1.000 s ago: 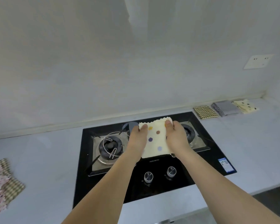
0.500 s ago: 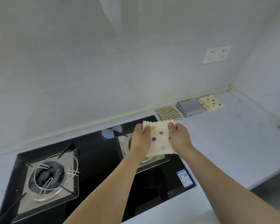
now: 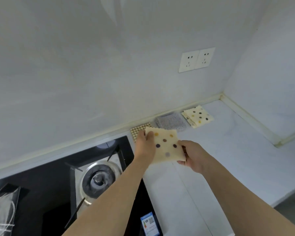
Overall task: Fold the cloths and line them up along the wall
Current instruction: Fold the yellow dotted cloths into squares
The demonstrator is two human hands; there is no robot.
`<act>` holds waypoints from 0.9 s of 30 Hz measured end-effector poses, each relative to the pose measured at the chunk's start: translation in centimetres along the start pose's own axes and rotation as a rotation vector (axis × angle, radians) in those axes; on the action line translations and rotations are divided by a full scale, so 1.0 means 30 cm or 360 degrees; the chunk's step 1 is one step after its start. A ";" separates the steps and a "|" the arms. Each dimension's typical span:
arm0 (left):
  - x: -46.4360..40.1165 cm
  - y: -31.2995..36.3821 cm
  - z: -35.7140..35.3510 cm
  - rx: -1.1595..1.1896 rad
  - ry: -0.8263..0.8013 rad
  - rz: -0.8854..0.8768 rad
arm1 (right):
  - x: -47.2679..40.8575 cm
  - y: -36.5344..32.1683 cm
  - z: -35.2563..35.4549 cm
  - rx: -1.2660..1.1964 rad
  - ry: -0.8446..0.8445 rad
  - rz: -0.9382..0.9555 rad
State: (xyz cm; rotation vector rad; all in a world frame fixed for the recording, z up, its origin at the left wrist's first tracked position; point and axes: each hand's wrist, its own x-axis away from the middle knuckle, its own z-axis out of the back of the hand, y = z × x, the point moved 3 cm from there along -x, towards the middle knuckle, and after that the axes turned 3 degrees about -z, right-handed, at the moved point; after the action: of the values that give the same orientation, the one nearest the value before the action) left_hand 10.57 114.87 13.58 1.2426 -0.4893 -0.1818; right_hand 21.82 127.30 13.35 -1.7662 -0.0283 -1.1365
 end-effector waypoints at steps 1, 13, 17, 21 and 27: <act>-0.036 0.007 -0.058 -0.0003 -0.0006 0.0027 | -0.036 -0.027 0.055 -0.0013 0.0018 0.0013; -0.569 0.119 -0.764 0.0012 -0.0163 0.0332 | -0.631 -0.452 0.596 0.0334 0.0413 0.0271; -0.705 0.109 -0.893 -0.0019 -0.0130 0.0386 | -0.783 -0.500 0.669 0.0468 0.0367 0.0344; -0.793 0.083 -0.957 -0.0137 -0.0079 0.0411 | -0.890 -0.504 0.702 0.0586 0.0400 0.0358; -0.775 0.052 -0.967 -0.0240 0.0018 0.0458 | -0.904 -0.454 0.739 0.0730 0.0446 0.0321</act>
State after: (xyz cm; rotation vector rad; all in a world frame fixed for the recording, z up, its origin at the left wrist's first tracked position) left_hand 2.92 149.45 2.23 1.0133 -0.6266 0.0320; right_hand 14.99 162.71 2.76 -1.1700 0.0534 -1.1158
